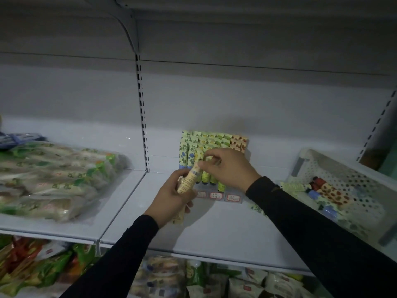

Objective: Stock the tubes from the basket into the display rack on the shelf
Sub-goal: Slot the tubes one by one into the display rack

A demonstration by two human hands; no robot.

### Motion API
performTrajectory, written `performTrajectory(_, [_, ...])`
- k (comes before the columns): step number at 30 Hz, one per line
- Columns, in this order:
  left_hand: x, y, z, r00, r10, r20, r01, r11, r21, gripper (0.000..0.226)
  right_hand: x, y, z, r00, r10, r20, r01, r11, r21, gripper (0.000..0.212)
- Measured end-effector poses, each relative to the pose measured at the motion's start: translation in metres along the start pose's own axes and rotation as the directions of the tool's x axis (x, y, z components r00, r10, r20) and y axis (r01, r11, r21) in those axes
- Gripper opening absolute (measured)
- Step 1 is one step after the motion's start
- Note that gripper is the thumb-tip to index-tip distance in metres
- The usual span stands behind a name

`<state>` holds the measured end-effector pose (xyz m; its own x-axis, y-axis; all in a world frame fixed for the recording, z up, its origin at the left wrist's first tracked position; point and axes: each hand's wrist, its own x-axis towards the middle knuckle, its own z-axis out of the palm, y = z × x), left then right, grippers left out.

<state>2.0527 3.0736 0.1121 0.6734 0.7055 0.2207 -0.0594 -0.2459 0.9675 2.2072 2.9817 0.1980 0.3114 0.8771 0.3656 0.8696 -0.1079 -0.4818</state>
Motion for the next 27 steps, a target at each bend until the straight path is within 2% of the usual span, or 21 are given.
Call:
performTrajectory(2, [-0.001, 0.008, 0.006, 0.999, 0.017, 0.039, -0.017, 1.0, 0.015, 0.052, -0.006, 0.003, 0.0, 0.999, 0.025, 0.031, -0.028, 0.997, 0.075, 0.05])
performTrajectory(5, [-0.002, 0.015, 0.012, 0.999, 0.025, 0.046, -0.027, 0.999, 0.036, 0.059, -0.016, 0.011, -0.005, 0.994, 0.052, 0.096, -0.066, 0.987, 0.149, 0.031])
performTrajectory(9, [-0.003, 0.017, 0.015, 0.999, -0.011, 0.039, 0.012, 1.0, -0.003, 0.064, -0.032, 0.024, -0.012, 0.977, 0.132, 0.166, -0.189, 0.896, 0.401, 0.021])
performTrajectory(12, [-0.005, 0.02, 0.017, 0.993, -0.114, 0.032, 0.118, 0.983, -0.141, 0.054, -0.04, 0.035, -0.013, 0.973, 0.205, 0.102, -0.225, 0.775, 0.59, 0.018])
performTrajectory(14, [-0.005, 0.025, 0.022, 0.981, -0.183, 0.057, 0.191, 0.924, -0.33, 0.043, -0.044, 0.042, -0.012, 0.97, 0.24, 0.034, -0.204, 0.733, 0.648, 0.018])
performTrajectory(16, [-0.004, 0.03, 0.028, 0.975, -0.204, 0.089, 0.221, 0.84, -0.496, 0.029, -0.048, 0.044, -0.012, 0.972, 0.235, -0.015, -0.174, 0.761, 0.625, 0.02])
performTrajectory(18, [-0.001, 0.034, 0.033, 0.979, -0.2, 0.051, 0.195, 0.818, -0.541, 0.019, -0.052, 0.045, -0.01, 0.979, 0.204, 0.006, -0.165, 0.776, 0.609, 0.026])
performTrajectory(22, [0.004, 0.038, 0.038, 0.986, -0.157, -0.055, 0.113, 0.876, -0.468, 0.034, -0.058, 0.042, -0.012, 0.976, 0.173, 0.131, -0.217, 0.807, 0.55, 0.041])
performTrajectory(25, [0.004, 0.04, 0.041, 0.993, -0.09, -0.07, 0.057, 0.922, -0.384, 0.035, -0.059, 0.038, -0.015, 0.961, 0.135, 0.24, -0.24, 0.838, 0.491, 0.046])
performTrajectory(27, [0.003, 0.041, 0.044, 0.998, -0.038, -0.051, 0.022, 0.961, -0.276, 0.036, -0.058, 0.035, -0.016, 0.96, 0.109, 0.259, -0.22, 0.864, 0.454, 0.043])
